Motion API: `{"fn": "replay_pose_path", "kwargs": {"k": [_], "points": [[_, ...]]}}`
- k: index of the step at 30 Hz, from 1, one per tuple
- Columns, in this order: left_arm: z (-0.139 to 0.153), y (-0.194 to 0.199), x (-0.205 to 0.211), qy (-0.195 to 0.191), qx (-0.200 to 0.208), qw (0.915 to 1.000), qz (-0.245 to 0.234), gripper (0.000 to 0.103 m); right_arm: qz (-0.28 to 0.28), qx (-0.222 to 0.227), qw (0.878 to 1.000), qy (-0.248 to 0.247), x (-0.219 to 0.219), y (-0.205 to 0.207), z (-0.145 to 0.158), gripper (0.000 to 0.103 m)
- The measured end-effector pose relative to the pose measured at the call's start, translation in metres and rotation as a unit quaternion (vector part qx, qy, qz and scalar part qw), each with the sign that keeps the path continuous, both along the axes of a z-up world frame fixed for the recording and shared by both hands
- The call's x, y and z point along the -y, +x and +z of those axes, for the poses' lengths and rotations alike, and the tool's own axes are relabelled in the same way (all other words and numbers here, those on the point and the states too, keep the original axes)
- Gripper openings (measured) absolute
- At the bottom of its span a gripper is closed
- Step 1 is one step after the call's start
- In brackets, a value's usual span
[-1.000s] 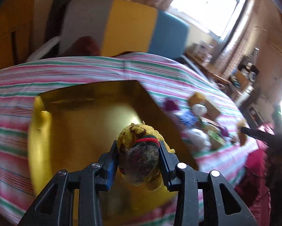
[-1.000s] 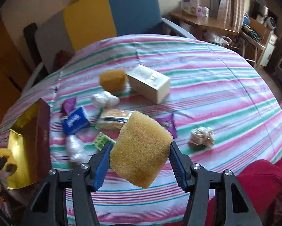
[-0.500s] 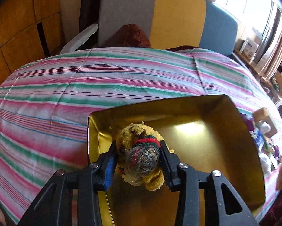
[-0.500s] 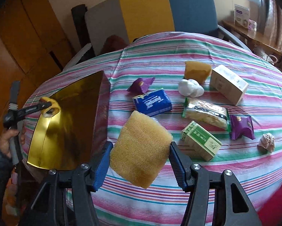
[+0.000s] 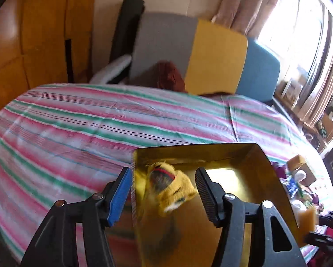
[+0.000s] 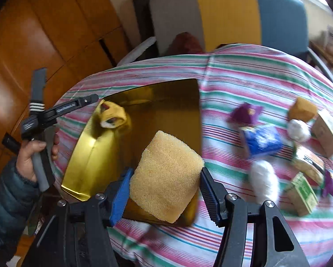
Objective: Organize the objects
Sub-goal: 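Place the knitted toy in the gold tray with the left tool while the right places the sponge beside it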
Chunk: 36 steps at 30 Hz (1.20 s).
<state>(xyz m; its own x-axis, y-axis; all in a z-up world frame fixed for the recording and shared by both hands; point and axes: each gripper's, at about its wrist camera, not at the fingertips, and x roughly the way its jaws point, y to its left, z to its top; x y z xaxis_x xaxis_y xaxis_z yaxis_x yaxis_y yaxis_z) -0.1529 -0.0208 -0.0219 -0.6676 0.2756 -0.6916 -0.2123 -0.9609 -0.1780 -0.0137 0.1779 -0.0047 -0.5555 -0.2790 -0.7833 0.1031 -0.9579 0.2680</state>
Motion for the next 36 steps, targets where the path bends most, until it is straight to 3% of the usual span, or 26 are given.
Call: {"fn": "replay_pose_path", "kwargs": {"k": [8, 17, 21, 25, 36], "points": [[-0.011, 0.06, 0.054, 0.028, 0.045, 0.9974, 0.048, 0.059, 0.07, 0.036, 0.997, -0.01, 0.084, -0.06, -0.021, 0.061], [-0.021, 0.093, 0.081, 0.053, 0.062, 0.995, 0.058, 0.059, 0.087, 0.078, 0.993, 0.027, 0.153, -0.126, -0.062, 0.061], [-0.023, 0.095, 0.079, 0.06, 0.063, 0.9944, 0.06, 0.059, 0.082, 0.08, 0.993, -0.014, 0.158, -0.145, -0.069, 0.068], [-0.019, 0.099, 0.072, 0.046, 0.048, 0.9964, 0.053, 0.059, 0.082, 0.06, 0.994, -0.031, 0.153, -0.135, -0.057, 0.086], [-0.009, 0.112, 0.039, 0.023, 0.042, 0.9981, 0.038, 0.059, 0.059, 0.029, 0.998, -0.022, 0.115, -0.082, -0.041, 0.092]]}}
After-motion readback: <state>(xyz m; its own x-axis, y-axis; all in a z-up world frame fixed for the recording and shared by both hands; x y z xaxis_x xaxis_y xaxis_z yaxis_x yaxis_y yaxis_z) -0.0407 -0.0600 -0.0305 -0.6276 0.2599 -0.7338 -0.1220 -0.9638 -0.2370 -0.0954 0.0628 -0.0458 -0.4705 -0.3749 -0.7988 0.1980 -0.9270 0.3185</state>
